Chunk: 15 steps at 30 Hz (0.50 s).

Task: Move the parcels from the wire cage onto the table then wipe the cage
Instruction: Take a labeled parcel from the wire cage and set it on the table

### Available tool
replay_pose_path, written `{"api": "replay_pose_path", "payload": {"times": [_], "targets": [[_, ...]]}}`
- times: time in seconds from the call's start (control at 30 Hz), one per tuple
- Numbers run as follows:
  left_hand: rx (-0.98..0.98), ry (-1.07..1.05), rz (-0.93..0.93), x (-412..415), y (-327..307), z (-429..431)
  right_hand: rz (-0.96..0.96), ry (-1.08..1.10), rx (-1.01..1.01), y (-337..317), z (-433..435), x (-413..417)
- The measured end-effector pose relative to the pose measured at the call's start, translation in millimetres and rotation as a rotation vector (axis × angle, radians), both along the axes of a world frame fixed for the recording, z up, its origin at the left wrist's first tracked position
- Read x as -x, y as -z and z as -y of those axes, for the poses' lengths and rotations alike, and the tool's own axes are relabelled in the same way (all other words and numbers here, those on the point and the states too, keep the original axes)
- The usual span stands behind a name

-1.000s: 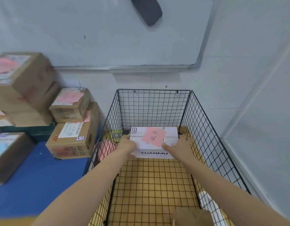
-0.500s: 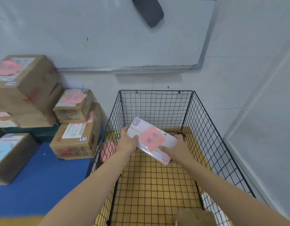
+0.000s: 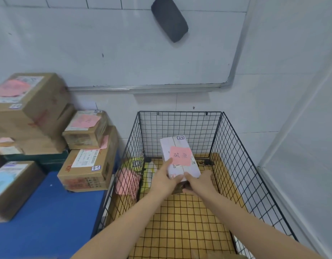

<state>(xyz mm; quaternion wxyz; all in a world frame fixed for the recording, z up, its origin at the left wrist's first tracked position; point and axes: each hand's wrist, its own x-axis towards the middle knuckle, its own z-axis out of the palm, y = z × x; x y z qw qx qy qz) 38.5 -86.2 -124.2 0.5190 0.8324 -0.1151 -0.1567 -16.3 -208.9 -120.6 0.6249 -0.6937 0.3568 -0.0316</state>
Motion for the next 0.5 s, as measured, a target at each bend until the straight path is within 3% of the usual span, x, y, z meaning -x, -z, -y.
{"api": "replay_pose_path", "payload": {"times": [0.17, 0.3, 0.5], "targets": [[0.071, -0.107, -0.046, -8.9, -13.4, -2.8, -0.034, -0.303, 0.443, -12.8, 10.0, -0.9], [0.092, -0.123, -0.041, -18.1, -35.4, -2.1, 0.002, -0.416, 0.654, -35.9, 19.1, -4.2], [0.119, -0.153, -0.036, -26.1, -95.7, 1.8, 0.195, -0.496, 0.725, -112.3, 23.5, -5.1]]}}
